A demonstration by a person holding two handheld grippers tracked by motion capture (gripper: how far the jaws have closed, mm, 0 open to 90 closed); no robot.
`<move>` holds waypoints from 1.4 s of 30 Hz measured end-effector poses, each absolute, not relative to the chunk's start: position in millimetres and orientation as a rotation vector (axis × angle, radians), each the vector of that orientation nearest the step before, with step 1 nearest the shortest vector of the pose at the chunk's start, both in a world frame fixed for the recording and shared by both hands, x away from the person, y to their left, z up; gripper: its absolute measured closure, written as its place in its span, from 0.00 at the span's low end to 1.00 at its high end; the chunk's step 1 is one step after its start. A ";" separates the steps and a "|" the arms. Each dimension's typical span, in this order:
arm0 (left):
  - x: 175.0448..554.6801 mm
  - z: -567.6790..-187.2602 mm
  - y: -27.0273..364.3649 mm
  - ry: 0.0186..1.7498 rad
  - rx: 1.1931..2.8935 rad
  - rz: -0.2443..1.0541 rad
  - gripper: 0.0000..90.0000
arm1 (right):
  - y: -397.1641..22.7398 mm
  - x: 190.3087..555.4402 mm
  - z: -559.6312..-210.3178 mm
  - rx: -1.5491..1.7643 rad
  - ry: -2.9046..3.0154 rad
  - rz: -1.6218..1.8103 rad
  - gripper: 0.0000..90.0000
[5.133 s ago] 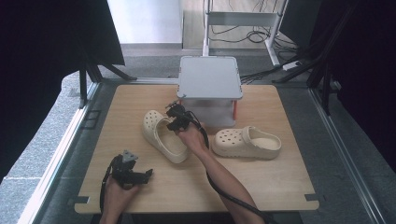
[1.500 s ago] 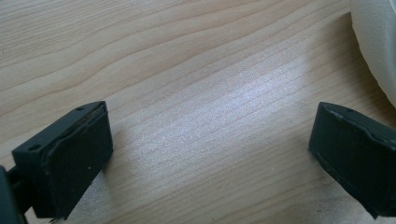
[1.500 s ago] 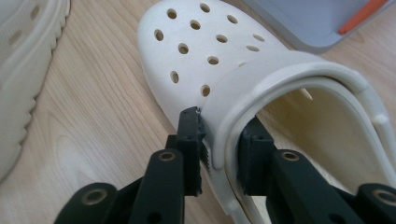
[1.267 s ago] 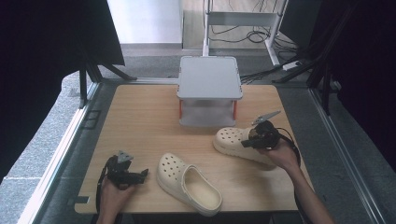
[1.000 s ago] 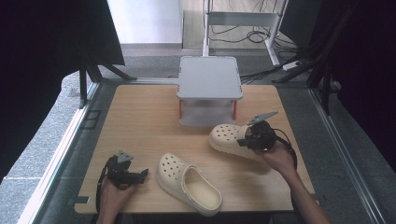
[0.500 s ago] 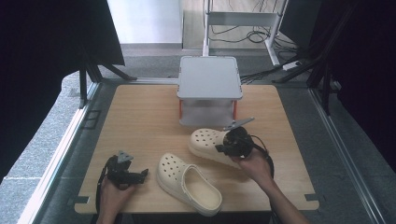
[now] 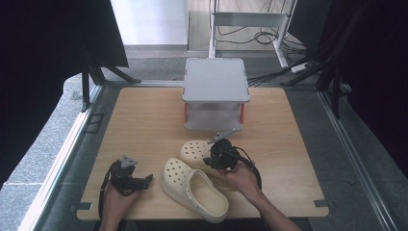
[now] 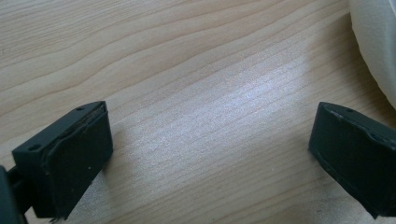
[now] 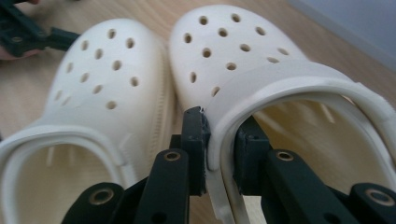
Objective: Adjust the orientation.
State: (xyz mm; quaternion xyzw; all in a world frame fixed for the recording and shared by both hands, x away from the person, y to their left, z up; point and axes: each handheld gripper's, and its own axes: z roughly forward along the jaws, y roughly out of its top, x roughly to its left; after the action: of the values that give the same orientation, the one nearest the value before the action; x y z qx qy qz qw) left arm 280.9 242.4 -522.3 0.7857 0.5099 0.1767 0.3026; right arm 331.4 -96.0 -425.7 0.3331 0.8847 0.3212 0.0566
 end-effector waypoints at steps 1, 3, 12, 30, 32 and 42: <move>280.9 -522.3 242.4 1.352 2.083 0.468 0.00 | -95.3 330.2 -425.0 1.008 2.690 0.979 0.85; 280.9 -522.3 242.4 1.352 2.083 0.468 0.00 | -94.7 328.0 -423.2 1.015 2.713 0.996 0.84; 280.9 -522.3 242.3 1.353 2.082 0.469 0.00 | -92.6 330.3 -427.6 1.068 2.804 1.043 0.79; 280.8 -522.3 242.3 1.354 2.081 0.466 0.00 | -121.8 312.0 -417.9 0.823 2.834 1.104 0.41; 280.7 -522.3 242.3 1.354 2.082 0.466 0.00 | -121.2 308.7 -420.4 0.796 2.851 1.106 0.40; 280.7 -522.2 242.3 1.353 2.083 0.466 0.00 | -104.0 302.8 -435.4 0.720 2.869 1.065 0.38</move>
State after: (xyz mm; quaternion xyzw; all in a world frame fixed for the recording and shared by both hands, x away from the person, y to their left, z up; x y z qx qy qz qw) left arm 280.7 242.3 -522.2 0.7857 0.5104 0.1759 0.3021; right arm 302.8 -104.0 -435.4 0.2290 0.9126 0.3386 -0.0012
